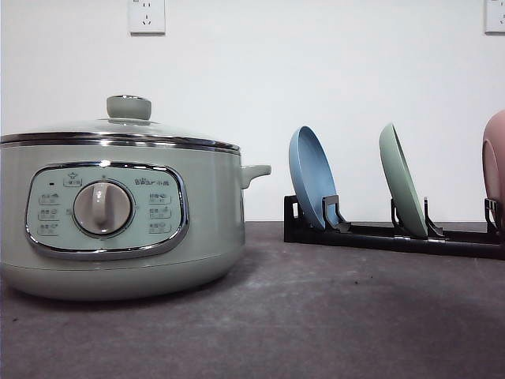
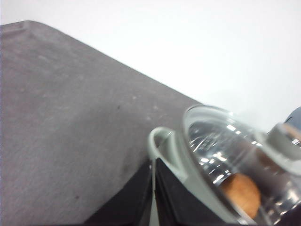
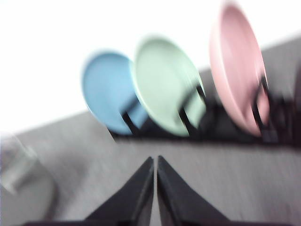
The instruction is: The right arm pick the green plate and place it on desk, then the left arm uncap open the steamer lid, the right arm pick the potato and place it on the plate, then the right arm cap close the steamer lid
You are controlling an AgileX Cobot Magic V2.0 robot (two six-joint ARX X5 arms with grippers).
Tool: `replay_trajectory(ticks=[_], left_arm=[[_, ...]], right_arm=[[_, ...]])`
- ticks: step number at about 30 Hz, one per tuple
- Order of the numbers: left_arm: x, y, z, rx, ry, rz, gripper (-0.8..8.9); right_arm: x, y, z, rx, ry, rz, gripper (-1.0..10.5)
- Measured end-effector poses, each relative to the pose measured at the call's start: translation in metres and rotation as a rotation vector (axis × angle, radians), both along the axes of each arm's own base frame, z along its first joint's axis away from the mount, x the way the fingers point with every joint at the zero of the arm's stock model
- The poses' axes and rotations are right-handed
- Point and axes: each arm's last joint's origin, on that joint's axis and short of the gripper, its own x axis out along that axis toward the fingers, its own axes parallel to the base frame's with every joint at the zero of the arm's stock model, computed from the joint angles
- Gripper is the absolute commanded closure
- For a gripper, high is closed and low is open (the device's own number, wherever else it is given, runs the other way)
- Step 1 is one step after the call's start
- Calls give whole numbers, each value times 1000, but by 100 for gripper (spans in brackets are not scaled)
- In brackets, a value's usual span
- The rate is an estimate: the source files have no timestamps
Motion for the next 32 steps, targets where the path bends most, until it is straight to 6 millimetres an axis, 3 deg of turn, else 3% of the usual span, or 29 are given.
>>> replay_trajectory(ticks=[10,17,25,32], left_arm=[[0,-4,68,42,25,-132,804],[9,-7,111,144,130,-292,804],[17,-13,144,210,181,-480,804],[18,-22,164,256,240,-612,804]], right_arm=[[-8,2,69,-28,-3,48,940],[2,5,112,-111,120,189,940],[21,8,147,-194,280,354,940],[32,14,165,-269,396,451,940]])
